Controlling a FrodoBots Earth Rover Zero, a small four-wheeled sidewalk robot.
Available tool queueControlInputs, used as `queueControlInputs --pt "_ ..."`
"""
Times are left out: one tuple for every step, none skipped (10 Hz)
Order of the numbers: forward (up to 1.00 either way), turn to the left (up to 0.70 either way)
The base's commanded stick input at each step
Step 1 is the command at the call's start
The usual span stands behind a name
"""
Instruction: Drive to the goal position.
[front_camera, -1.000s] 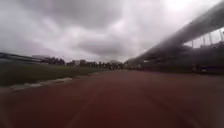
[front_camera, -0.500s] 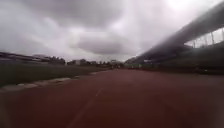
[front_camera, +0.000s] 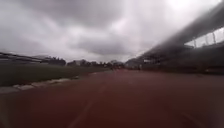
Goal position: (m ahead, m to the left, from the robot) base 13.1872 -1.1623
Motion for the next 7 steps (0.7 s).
queueControlInputs --pt "0.50 0.02" --pt "0.50 0.02" --pt "0.50 0.02" --pt "0.50 0.02" --pt "0.50 0.02" --pt "0.50 0.02" --pt "0.50 0.02"
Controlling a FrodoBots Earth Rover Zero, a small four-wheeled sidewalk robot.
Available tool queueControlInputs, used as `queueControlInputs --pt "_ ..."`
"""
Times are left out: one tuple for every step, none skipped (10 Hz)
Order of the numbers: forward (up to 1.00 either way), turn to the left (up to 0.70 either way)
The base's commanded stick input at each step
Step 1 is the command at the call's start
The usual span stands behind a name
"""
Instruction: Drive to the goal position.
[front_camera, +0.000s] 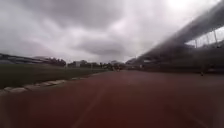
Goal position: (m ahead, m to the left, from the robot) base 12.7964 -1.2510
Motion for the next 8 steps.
queueControlInputs --pt "0.50 0.02" --pt "0.50 0.02" --pt "0.50 0.02" --pt "0.50 0.02" --pt "0.50 0.02" --pt "0.50 0.02" --pt "0.50 0.02" --pt "0.50 0.02"
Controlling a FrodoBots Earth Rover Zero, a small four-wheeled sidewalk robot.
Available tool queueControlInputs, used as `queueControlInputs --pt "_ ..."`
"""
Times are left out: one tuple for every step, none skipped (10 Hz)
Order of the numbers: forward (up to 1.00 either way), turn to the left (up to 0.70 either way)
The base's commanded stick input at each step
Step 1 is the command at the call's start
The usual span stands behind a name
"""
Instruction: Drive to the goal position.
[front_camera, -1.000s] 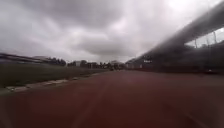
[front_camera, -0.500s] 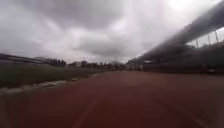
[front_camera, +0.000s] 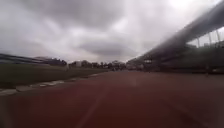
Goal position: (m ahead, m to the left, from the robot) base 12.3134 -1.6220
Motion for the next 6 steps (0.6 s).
queueControlInputs --pt "0.50 0.02" --pt "0.50 0.02" --pt "0.50 0.02" --pt "0.50 0.02" --pt "0.50 0.02" --pt "0.50 0.02"
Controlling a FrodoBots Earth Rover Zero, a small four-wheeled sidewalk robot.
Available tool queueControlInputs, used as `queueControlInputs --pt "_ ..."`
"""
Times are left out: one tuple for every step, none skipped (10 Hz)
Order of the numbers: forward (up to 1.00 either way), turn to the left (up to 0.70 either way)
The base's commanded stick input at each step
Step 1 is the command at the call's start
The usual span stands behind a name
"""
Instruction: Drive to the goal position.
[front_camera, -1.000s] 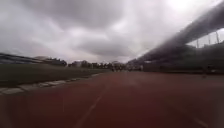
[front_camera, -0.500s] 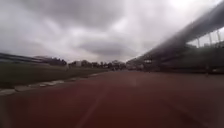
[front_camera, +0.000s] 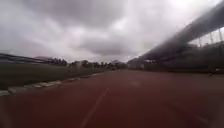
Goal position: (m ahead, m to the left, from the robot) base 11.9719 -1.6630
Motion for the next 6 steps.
queueControlInputs --pt "0.50 0.02" --pt "0.50 0.02" --pt "0.50 0.02" --pt "0.50 0.02" --pt "0.50 0.02" --pt "0.50 0.02"
